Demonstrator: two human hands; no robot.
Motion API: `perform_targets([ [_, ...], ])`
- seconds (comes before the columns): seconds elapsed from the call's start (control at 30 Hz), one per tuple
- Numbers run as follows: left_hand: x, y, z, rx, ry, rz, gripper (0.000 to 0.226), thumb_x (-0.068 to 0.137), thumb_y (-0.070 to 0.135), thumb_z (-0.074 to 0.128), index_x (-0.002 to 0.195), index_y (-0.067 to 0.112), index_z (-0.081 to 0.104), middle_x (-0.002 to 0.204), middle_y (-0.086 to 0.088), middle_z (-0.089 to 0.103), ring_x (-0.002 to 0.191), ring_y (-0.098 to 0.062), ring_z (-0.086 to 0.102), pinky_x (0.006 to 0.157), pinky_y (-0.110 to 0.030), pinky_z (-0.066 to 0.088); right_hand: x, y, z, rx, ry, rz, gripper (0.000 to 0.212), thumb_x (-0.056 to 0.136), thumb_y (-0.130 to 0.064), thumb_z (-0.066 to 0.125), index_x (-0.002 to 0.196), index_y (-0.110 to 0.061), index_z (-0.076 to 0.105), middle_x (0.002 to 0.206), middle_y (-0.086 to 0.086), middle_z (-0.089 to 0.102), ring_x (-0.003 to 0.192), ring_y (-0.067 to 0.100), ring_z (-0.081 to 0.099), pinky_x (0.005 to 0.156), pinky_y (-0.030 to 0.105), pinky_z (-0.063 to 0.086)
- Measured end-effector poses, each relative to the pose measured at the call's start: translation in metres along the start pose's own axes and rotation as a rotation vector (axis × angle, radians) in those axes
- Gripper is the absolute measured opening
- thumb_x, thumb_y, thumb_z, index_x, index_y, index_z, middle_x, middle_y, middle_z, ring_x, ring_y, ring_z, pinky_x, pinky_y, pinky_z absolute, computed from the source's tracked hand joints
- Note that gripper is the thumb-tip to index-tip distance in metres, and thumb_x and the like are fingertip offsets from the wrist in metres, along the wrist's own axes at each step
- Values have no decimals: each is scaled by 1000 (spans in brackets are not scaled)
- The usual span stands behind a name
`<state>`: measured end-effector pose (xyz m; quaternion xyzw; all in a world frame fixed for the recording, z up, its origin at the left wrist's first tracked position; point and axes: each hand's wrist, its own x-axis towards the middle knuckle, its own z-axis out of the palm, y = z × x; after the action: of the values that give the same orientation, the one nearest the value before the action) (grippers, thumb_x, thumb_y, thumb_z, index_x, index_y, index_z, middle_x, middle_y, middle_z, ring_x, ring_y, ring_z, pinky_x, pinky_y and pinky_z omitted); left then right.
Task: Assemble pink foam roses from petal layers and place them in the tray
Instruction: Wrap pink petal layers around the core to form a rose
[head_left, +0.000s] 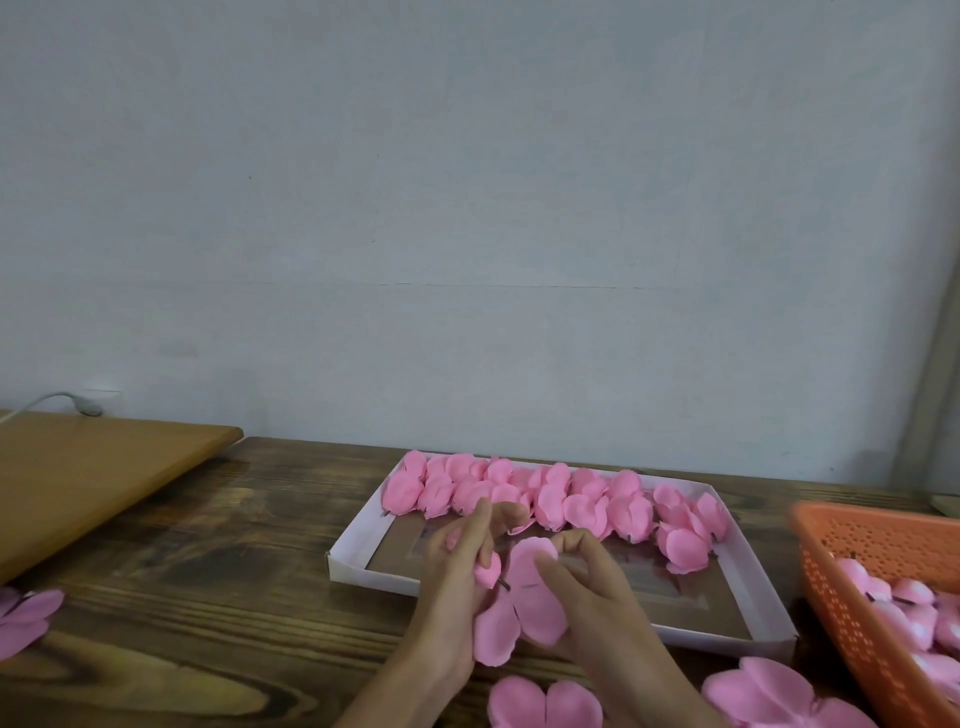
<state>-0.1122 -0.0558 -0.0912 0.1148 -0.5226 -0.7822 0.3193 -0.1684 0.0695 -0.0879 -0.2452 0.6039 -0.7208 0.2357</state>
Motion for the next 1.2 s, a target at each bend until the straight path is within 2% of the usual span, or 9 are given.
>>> perform_targets([
  [0.13, -2, 1, 1, 35, 6, 14, 46, 92, 54, 62, 81, 12, 78, 101, -16, 74, 83, -23, 74, 64, -32, 59, 0, -1, 2, 63, 15, 25, 10, 102, -9, 59, 98, -4, 52, 95, 23, 76, 86, 34, 72, 80, 48, 55],
  [0.2, -4, 2, -1, 73, -5, -5, 50, 92, 60, 60, 88, 13, 78, 91, -17, 64, 61, -23, 61, 41, -25, 39, -2, -3, 3, 160, 5, 58, 12, 101, -8, 61, 98, -1, 52, 98, 23, 76, 86, 33, 76, 73, 46, 62],
  [0.37, -3, -4, -2, 108, -27, 16, 48, 91, 59, 62, 94, 14, 79, 67, -12, 39, 57, -22, 53, 40, -22, 37, -4, -6, 6, 175, -42, 32, 11, 102, -6, 59, 98, 3, 54, 93, 23, 76, 77, 32, 77, 67, 39, 64],
  [0.43, -4, -5, -1, 127, -62, 46, 46, 92, 57, 62, 96, 14, 79, 59, -8, 49, 60, -20, 62, 41, -25, 44, -3, -6, 6, 157, -44, 9, 9, 102, -5, 58, 102, 4, 58, 92, 22, 77, 79, 32, 77, 67, 37, 64],
  [0.63, -1, -10, -3, 189, -95, 128, 46, 94, 52, 64, 98, 9, 79, 79, -10, 74, 84, -23, 76, 69, -31, 61, -6, -9, 6, 75, -58, -91, 31, 103, -5, 56, 91, -16, 83, 96, 13, 80, 92, 23, 78, 72, 29, 63],
  [0.87, -6, -12, 5, 236, -193, 147, 39, 93, 49, 64, 102, 14, 77, 99, -13, 76, 89, -24, 75, 67, -30, 58, -5, -1, 8, -111, 126, -185, 28, 99, -10, 65, 89, -28, 84, 86, 9, 78, 79, 25, 77, 65, 38, 64],
  [1.0, -7, -16, 5, 234, -220, 195, 50, 94, 51, 67, 101, 1, 71, 77, -18, 63, 67, -24, 63, 55, -28, 52, -3, 0, 6, -210, 102, -196, 24, 100, -18, 66, 90, -31, 84, 86, 4, 79, 80, 19, 76, 70, 40, 64],
  [1.1, -4, -18, 3, 231, -213, 227, 56, 92, 51, 66, 95, -5, 68, 78, -25, 59, 76, -27, 57, 69, -38, 49, -2, -2, 3, -295, 55, -223, 25, 99, -19, 65, 86, -31, 83, 84, 0, 79, 76, 7, 69, 70, 29, 58],
  [1.2, -2, -20, 0, 281, -228, 246, 35, 101, 43, 58, 99, 13, 77, 96, -19, 72, 90, -21, 68, 80, -32, 53, -1, -3, 3, -425, 106, -308, 32, 97, -19, 68, 77, -40, 81, 92, -14, 77, 86, -1, 67, 76, 22, 52],
])
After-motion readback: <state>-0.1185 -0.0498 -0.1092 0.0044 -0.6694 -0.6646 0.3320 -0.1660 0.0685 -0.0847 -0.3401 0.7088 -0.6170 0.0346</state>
